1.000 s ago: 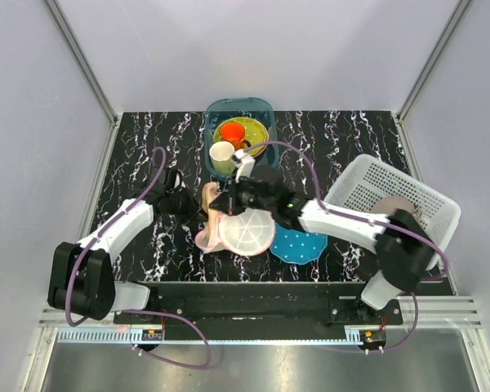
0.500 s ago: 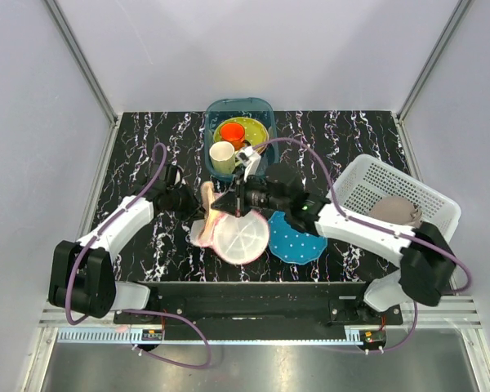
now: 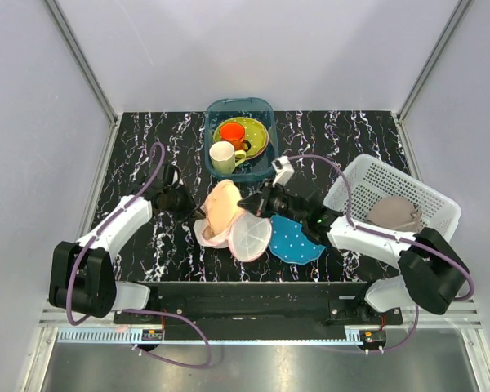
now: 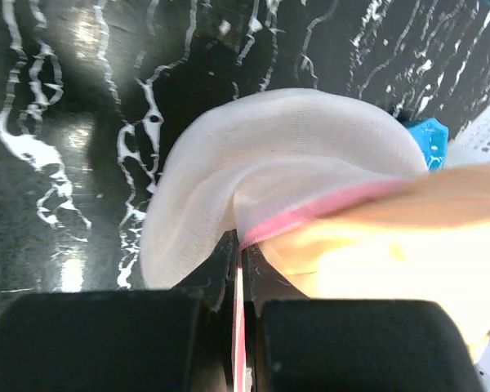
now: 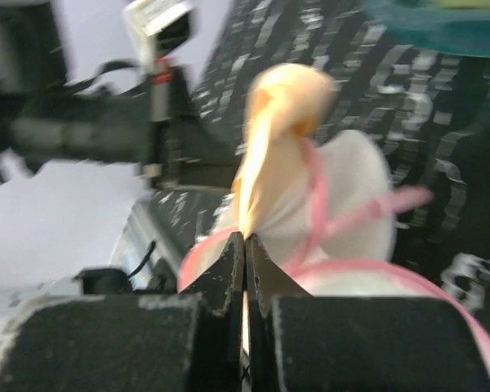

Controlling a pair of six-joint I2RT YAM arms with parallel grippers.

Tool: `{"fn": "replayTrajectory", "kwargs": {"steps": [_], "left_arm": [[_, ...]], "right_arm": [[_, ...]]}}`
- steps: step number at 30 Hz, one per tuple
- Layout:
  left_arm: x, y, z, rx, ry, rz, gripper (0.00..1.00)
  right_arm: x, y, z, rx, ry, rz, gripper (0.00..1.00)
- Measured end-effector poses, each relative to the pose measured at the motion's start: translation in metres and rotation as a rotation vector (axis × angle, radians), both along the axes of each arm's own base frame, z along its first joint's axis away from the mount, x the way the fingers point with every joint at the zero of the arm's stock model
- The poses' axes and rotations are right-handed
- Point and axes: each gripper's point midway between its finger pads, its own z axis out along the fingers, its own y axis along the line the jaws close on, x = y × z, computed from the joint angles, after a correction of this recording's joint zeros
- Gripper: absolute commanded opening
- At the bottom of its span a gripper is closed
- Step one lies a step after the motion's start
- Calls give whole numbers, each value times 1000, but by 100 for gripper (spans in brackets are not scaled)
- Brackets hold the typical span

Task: Unzip the laundry bag and remove the bra

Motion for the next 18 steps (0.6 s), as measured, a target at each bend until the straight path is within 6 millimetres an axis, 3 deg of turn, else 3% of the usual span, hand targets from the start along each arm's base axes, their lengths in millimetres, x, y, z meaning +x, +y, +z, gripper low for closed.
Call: {"fn": "replayTrajectory", "kwargs": {"steps": [2, 4, 8, 13, 18], "left_arm": [[0, 9, -2, 15, 5, 10, 0], [3, 22, -3, 27, 5, 34, 0], [7, 41, -1, 43, 5, 71, 0], [9, 47, 0, 53, 0, 73, 0], [9, 47, 0, 50, -2, 71, 0]], "right_arm": [[11, -18, -14, -36, 39, -80, 0], [16, -31, -8, -50, 27, -135, 0], [8, -44, 42, 23, -76, -156, 0], [2, -56, 99, 145, -191, -172, 0], [-1, -55, 120, 187, -225, -158, 0]]}}
